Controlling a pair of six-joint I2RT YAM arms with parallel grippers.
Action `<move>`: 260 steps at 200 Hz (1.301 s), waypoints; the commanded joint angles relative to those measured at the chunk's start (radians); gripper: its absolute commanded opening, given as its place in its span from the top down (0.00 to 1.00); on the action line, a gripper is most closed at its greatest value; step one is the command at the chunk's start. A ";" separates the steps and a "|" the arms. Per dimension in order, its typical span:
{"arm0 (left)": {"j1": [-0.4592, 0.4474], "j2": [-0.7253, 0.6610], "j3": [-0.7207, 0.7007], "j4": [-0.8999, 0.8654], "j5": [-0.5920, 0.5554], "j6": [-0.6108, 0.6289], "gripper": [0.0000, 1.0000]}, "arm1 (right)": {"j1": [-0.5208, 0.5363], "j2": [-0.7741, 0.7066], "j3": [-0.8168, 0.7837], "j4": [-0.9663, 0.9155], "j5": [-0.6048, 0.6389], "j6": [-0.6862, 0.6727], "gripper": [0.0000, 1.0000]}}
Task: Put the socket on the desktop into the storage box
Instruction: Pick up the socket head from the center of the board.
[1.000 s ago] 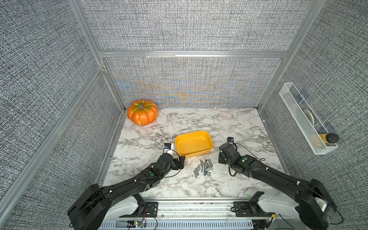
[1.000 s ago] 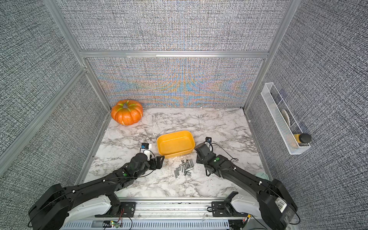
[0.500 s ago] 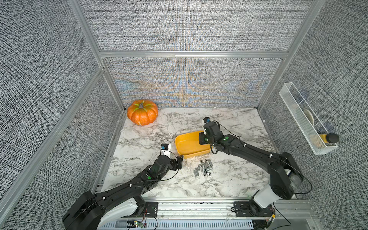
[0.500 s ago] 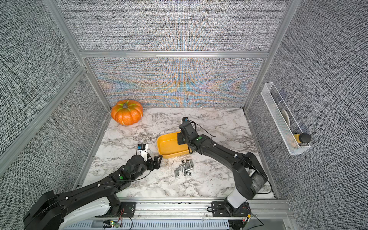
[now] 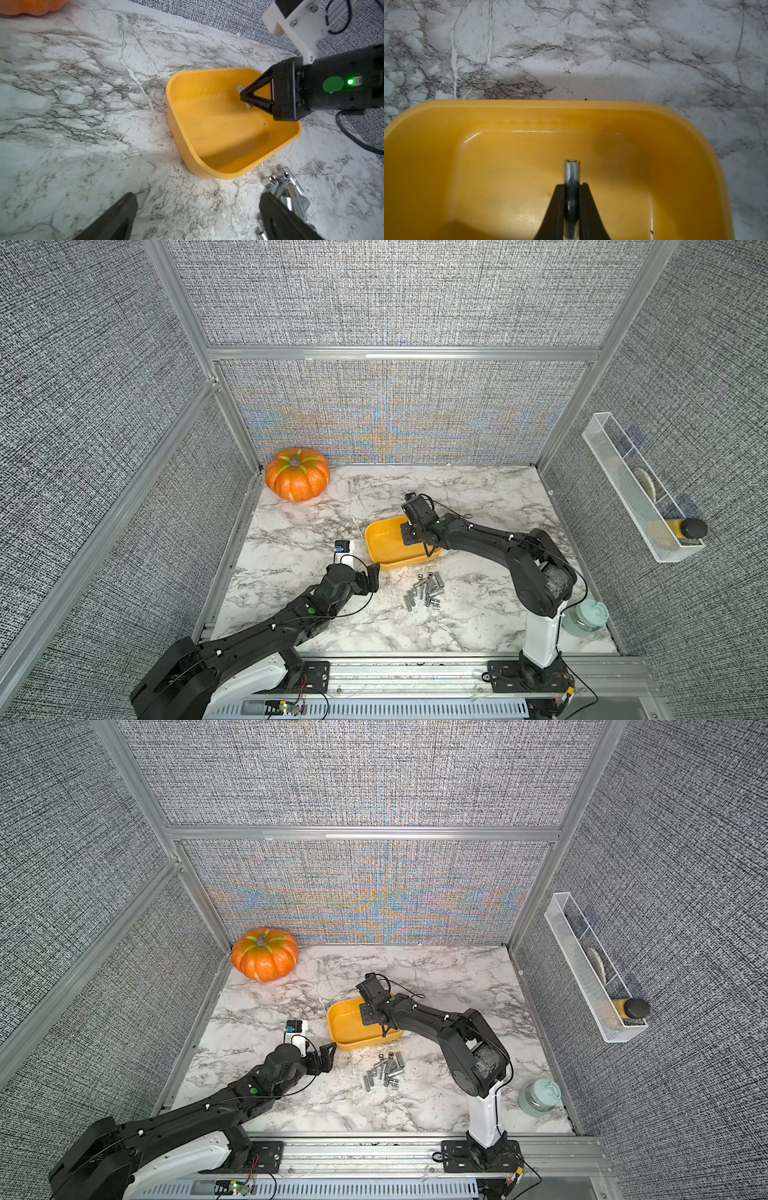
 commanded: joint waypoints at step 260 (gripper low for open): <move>-0.002 0.144 0.055 0.097 0.302 0.062 0.03 | 0.033 -0.668 -0.771 0.182 -0.126 0.198 0.65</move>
